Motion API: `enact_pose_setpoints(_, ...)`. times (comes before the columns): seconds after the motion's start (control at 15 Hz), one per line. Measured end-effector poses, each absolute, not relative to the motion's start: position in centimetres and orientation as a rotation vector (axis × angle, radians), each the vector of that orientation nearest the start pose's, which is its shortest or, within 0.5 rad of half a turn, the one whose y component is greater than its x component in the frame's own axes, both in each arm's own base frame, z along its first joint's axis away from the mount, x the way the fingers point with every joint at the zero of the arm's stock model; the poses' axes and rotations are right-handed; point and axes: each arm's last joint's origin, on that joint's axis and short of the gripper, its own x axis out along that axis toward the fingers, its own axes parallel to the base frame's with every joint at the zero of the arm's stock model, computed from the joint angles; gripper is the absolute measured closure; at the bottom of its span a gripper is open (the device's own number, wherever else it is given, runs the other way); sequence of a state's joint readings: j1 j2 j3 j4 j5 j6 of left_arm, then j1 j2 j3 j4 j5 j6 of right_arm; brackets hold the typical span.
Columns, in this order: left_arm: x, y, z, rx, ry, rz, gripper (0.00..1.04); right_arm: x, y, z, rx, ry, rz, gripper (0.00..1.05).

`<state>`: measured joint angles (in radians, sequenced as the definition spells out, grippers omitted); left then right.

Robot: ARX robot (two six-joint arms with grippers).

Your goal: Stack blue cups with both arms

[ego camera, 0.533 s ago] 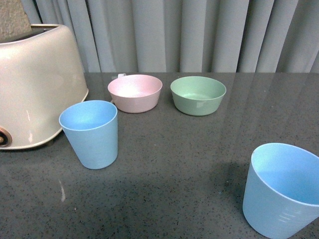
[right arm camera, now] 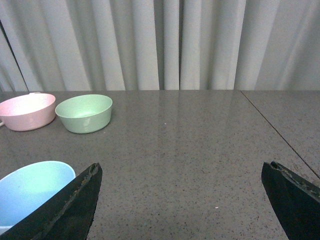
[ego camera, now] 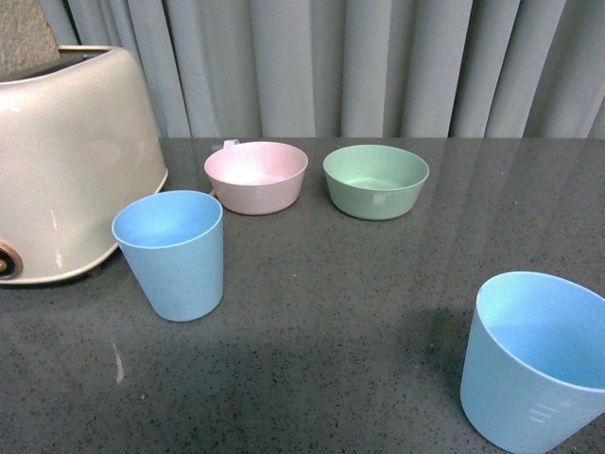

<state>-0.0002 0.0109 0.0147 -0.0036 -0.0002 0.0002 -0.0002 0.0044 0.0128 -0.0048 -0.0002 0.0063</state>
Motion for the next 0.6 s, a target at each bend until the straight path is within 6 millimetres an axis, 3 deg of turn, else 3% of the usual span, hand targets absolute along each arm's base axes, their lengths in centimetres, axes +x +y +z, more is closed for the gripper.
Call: enact_pose_setpoints(0.6, 9.75, 0.00, 16.73, 0.000, 0.000, 0.000, 0.07, 9.72, 0.00, 16.70, 0.006, -0.003, 0.000, 0.07)
